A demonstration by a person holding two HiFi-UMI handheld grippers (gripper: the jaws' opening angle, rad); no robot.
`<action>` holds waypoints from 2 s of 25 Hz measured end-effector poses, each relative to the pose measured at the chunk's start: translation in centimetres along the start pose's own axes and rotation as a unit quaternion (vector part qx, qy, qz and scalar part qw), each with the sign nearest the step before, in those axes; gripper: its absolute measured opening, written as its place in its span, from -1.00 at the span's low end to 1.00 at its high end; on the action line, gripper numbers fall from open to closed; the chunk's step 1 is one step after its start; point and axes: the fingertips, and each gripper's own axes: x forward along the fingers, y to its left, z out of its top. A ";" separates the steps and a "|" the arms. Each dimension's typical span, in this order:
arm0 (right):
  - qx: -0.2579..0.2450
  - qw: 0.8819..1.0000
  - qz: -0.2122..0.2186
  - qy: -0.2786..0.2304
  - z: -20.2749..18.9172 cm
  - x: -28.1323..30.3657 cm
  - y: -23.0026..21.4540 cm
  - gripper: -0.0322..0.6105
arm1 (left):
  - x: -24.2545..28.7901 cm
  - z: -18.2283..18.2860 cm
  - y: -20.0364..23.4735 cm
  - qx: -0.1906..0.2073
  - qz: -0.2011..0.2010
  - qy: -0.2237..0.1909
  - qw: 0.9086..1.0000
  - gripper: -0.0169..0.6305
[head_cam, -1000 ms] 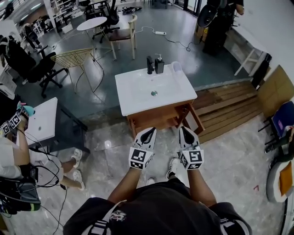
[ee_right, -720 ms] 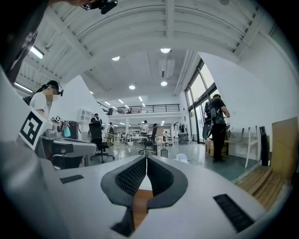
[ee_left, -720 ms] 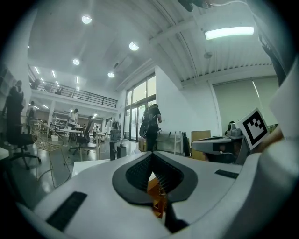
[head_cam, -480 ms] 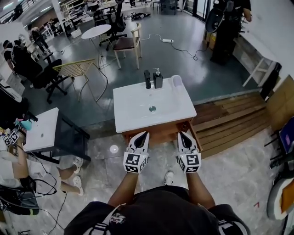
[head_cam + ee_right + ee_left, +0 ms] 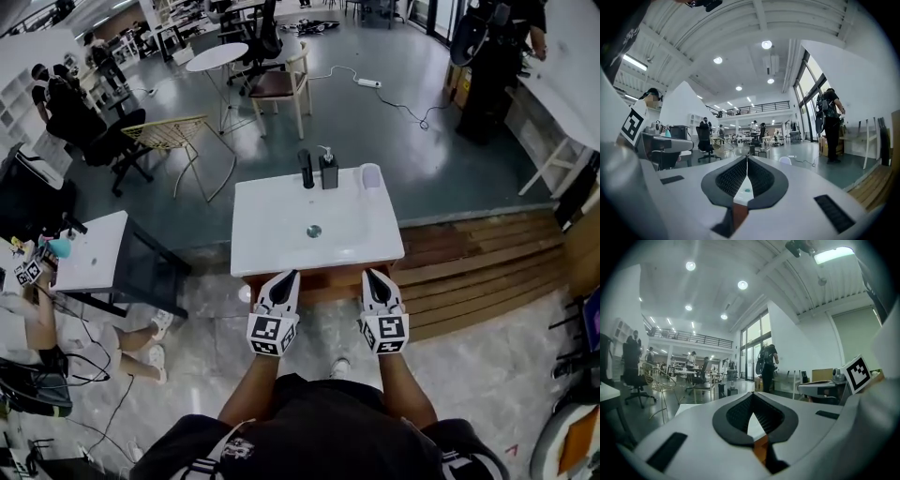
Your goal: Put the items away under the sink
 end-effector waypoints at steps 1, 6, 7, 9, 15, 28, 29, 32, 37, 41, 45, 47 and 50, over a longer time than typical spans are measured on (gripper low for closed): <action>0.003 1.000 0.002 -0.001 0.0 0.2 -0.3 -0.82 | 0.1 0.0 0.1 0.001 0.005 0.002 1.000 -0.93; 0.010 1.000 0.016 -0.008 0.2 1.4 -0.9 -0.82 | 0.7 0.0 0.9 -0.002 0.026 0.008 1.000 -0.93; 0.011 1.000 0.016 -0.008 0.1 1.7 -0.9 -0.82 | 1.0 0.1 1.1 -0.001 0.029 0.008 1.000 -0.93; 0.014 1.000 0.016 -0.006 -0.2 2.6 -1.0 -0.82 | 1.4 0.0 1.6 -0.001 0.035 0.011 0.999 -0.93; 0.014 1.000 0.025 -0.001 -0.6 5.7 -1.1 -0.82 | 3.2 -0.3 3.8 0.000 0.046 0.017 0.999 -0.93; -0.011 0.999 0.047 0.017 -0.4 17.9 -0.9 -0.82 | 11.8 -0.9 12.5 -0.010 0.042 0.007 0.999 -0.93; -0.013 0.999 0.048 0.019 -0.4 18.9 -0.9 -0.82 | 12.4 -1.1 13.2 -0.010 0.041 0.008 0.999 -0.93; -0.016 0.999 0.044 0.024 -0.6 21.6 -1.2 -0.82 | 14.0 -1.2 15.3 -0.025 0.041 0.004 0.999 -0.93; -0.016 0.999 0.036 0.030 -0.2 24.6 -0.7 -0.82 | 15.8 0.0 18.1 -0.028 0.032 -0.007 0.999 -0.93; -0.020 0.999 0.029 0.036 -0.4 25.7 -0.8 -0.82 | 16.8 -0.3 18.9 -0.027 0.024 -0.011 0.999 -0.93; -0.025 0.999 0.023 0.042 -0.3 26.2 -1.1 -0.82 | 17.6 -0.9 19.0 -0.032 0.020 -0.006 0.999 -0.93; -0.029 0.998 0.022 0.043 -0.4 26.8 -1.4 -0.82 | 18.0 -1.5 19.1 -0.044 0.019 -0.003 0.999 -0.93; -0.032 0.998 0.020 0.043 -0.3 28.3 -1.7 -0.82 | 18.9 -2.2 19.8 -0.054 0.020 0.002 0.998 -0.93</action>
